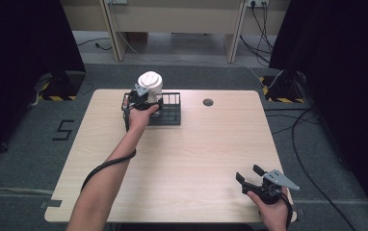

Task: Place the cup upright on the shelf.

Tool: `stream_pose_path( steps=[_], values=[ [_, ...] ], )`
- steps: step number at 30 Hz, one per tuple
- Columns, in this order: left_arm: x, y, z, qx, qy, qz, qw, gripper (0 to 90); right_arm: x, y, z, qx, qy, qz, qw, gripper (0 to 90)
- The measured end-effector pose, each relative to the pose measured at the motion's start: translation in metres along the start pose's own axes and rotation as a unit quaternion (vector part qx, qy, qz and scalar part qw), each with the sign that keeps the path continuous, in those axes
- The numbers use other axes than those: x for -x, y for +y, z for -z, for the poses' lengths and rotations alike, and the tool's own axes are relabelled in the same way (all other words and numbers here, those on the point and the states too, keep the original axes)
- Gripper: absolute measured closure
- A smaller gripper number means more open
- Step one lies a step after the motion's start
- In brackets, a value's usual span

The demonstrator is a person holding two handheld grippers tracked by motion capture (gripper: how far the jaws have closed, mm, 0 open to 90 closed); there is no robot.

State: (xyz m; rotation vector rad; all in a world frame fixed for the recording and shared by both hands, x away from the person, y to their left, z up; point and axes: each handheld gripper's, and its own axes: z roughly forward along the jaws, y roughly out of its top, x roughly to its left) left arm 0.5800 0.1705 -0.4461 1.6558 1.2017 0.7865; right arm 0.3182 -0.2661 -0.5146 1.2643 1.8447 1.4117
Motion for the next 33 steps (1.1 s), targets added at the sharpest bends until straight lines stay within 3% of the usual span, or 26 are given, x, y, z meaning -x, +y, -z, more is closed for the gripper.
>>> stream_pose_path(
  steps=[6,10,14,18,33],
  values=[
    [0.0,-0.004,0.002,0.01,0.002,0.002,0.9999,16.4,-0.001,0.0,0.0,-0.001,0.001,-0.004,1.0,18.6],
    [0.001,-0.004,0.006,0.011,0.009,-0.012,0.9998,15.0,0.0,0.0,0.0,-0.002,0.001,-0.007,1.0,18.6],
    [-0.001,-0.005,0.013,0.016,0.005,-0.009,0.9998,14.4,0.0,0.0,0.0,-0.002,0.001,-0.009,1.0,18.5],
    [-0.002,-0.005,0.021,0.02,0.003,-0.02,0.9996,14.4,0.0,0.0,0.0,-0.003,0.0,-0.008,1.0,18.4],
    [-0.011,-0.022,0.051,0.009,-0.008,-0.042,0.999,14.4,0.0,0.0,0.0,-0.002,-0.002,-0.01,0.9999,18.3]
  ],
)
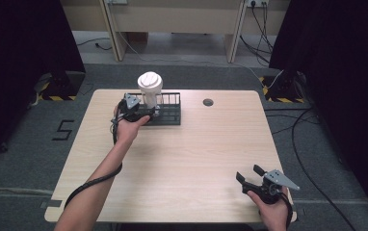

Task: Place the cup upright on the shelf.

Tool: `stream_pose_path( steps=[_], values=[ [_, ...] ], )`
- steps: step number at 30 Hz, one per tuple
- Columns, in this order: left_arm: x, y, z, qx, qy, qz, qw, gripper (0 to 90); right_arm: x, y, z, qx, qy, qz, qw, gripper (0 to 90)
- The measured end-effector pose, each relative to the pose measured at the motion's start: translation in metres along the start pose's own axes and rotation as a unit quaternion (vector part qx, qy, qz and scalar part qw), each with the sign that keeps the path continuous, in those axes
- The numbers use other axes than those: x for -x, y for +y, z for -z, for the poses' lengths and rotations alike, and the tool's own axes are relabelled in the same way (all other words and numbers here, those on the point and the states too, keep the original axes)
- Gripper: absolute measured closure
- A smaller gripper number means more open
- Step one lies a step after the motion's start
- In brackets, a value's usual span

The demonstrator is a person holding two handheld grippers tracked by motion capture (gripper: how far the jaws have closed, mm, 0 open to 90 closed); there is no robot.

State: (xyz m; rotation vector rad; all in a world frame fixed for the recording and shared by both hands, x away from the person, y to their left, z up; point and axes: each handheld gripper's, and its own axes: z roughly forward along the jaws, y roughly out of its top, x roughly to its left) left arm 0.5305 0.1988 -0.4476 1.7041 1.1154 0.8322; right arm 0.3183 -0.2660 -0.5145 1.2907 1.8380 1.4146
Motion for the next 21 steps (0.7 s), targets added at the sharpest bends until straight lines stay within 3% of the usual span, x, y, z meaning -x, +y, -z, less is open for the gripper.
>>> stream_pose_path(
  steps=[11,14,21],
  values=[
    [-0.001,-0.014,0.022,0.0,-0.013,-0.001,0.9999,14.4,0.0,0.0,0.0,0.001,0.0,0.0,1.0,18.3],
    [-0.003,-0.019,0.03,0.0,-0.017,0.007,0.9998,14.5,0.0,0.0,0.0,0.001,-0.001,-0.001,1.0,18.3],
    [-0.006,-0.029,0.045,0.001,-0.015,0.004,0.9999,14.5,0.0,0.0,0.0,0.001,-0.001,0.0,1.0,18.3]
  ],
)
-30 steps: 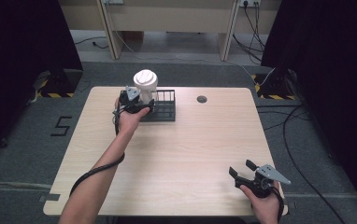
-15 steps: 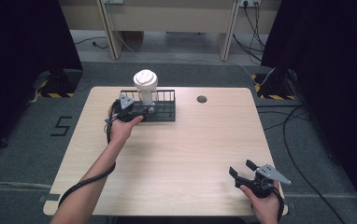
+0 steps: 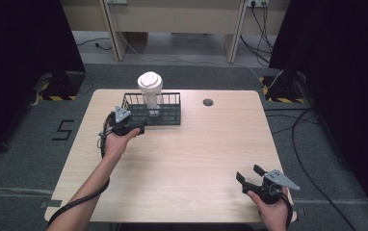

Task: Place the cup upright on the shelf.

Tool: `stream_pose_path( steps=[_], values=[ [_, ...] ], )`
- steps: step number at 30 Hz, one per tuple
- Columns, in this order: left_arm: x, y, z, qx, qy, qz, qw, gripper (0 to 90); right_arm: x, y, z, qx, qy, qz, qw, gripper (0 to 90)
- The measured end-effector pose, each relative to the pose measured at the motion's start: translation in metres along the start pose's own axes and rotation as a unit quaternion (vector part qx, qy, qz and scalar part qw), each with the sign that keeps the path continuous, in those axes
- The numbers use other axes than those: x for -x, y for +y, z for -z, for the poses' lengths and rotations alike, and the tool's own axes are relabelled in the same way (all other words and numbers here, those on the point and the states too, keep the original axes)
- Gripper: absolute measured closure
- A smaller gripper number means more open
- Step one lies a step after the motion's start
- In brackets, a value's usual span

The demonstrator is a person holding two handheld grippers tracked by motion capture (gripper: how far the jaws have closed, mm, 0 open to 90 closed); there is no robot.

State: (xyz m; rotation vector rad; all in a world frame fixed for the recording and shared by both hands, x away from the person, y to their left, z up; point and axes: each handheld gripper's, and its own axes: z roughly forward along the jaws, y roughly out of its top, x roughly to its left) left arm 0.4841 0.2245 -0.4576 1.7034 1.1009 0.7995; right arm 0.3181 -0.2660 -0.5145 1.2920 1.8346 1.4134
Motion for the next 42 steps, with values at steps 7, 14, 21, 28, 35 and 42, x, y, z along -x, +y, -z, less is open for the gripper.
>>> stream_pose_path(
  steps=[7,14,21,28,35,42],
  values=[
    [-0.001,-0.007,0.016,0.004,-0.002,-0.002,1.0,14.5,0.001,0.0,0.0,0.001,0.0,0.0,1.0,18.3],
    [-0.003,-0.015,0.033,0.008,-0.003,0.0,1.0,14.5,0.0,0.0,0.0,0.001,0.0,0.001,1.0,18.4],
    [-0.004,-0.023,0.048,0.011,-0.003,-0.003,0.9999,14.5,0.001,0.0,0.0,-0.001,0.0,-0.002,1.0,18.4],
    [-0.004,-0.027,0.059,0.014,-0.009,0.004,0.9998,14.5,0.001,0.0,0.0,-0.001,0.0,-0.005,1.0,18.4],
    [-0.003,-0.031,0.071,0.018,-0.011,0.0,0.9998,14.5,0.0,0.0,0.0,-0.001,-0.001,-0.006,1.0,18.5],
    [-0.002,-0.036,0.082,0.021,-0.014,-0.001,0.9997,14.5,0.0,0.0,0.0,-0.001,-0.001,-0.002,1.0,18.4]
  ],
)
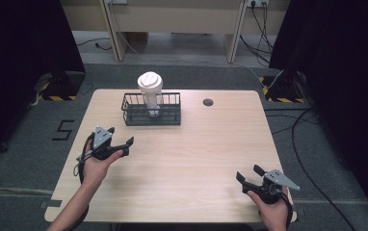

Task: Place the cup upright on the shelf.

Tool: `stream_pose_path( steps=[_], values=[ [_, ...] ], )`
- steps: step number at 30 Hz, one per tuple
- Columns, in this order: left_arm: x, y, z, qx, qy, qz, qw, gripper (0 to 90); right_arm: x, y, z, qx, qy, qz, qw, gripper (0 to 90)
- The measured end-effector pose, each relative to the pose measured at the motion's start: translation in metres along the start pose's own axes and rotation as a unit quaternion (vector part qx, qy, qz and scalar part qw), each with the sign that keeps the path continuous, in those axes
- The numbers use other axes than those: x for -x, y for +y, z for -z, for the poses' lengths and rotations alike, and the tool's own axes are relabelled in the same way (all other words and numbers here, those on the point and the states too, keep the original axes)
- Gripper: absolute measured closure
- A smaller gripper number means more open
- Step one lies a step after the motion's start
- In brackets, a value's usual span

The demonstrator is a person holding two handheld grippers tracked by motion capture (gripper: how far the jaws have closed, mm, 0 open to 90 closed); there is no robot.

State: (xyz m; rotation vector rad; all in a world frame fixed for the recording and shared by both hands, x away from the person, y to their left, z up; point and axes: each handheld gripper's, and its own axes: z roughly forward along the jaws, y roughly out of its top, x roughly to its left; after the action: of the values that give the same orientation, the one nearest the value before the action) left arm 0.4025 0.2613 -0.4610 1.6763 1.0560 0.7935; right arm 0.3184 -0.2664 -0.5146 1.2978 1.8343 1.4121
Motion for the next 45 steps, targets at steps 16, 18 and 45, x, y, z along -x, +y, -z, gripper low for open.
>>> stream_pose_path(
  steps=[16,18,45],
  values=[
    [-0.003,-0.016,0.03,0.001,0.004,-0.003,1.0,14.5,-0.001,0.0,0.0,-0.001,0.0,0.002,1.0,18.5],
    [-0.004,-0.018,0.034,0.002,0.005,-0.003,1.0,14.5,-0.001,0.0,0.0,-0.001,0.0,0.005,1.0,18.5],
    [-0.022,-0.052,0.078,0.004,0.036,0.016,0.9992,14.6,-0.002,0.0,0.0,-0.001,0.002,0.011,0.9999,18.8]
  ],
)
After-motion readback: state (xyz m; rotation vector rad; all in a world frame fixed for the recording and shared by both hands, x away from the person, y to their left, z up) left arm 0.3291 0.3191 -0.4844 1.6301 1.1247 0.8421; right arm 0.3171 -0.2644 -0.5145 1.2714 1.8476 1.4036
